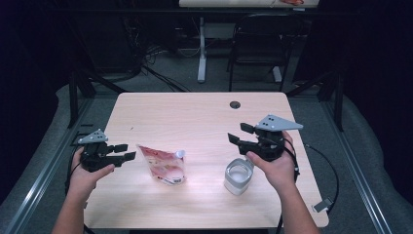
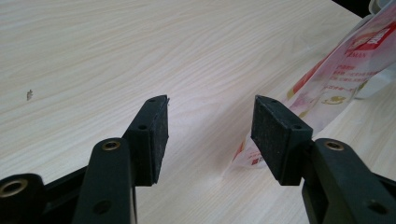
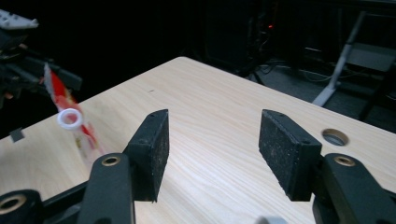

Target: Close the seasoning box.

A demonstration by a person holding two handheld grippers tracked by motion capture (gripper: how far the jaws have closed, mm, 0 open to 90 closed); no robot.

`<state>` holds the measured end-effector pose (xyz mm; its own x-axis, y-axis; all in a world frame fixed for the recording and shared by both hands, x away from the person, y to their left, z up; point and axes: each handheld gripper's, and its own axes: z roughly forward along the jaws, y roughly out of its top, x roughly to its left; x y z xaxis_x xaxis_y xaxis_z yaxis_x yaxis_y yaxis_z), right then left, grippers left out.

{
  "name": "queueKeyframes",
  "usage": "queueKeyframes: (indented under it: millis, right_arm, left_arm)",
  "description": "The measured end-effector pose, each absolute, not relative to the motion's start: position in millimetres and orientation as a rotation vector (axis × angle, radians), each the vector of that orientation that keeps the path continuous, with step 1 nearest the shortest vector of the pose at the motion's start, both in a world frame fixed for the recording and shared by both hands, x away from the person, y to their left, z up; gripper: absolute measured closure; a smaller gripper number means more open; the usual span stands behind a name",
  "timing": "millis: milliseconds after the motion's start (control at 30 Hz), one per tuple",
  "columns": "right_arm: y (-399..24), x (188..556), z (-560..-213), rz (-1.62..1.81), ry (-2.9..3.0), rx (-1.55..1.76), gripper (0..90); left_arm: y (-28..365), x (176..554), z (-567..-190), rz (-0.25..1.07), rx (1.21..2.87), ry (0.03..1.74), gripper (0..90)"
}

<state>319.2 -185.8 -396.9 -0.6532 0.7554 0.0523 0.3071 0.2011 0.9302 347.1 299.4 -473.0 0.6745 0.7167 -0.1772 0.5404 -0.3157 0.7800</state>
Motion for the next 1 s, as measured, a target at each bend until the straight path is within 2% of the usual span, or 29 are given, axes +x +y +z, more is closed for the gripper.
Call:
queueKeyframes:
  millis: [333,600,1000]
  right_arm:
    - [-231,314,-410,1.475,1.931,1.114,44.1]
    - [-254,308,-420,1.455,1.892,1.166,56.4]
    - [-268,306,-431,1.445,1.854,1.207,62.2]
  left_arm:
    - [297,347,-473,0.273,2.002,0.984,46.1]
    - [300,346,-472,0.279,1.991,0.981,46.1]
    - [299,344,-466,0.268,1.937,0.980,46.2]
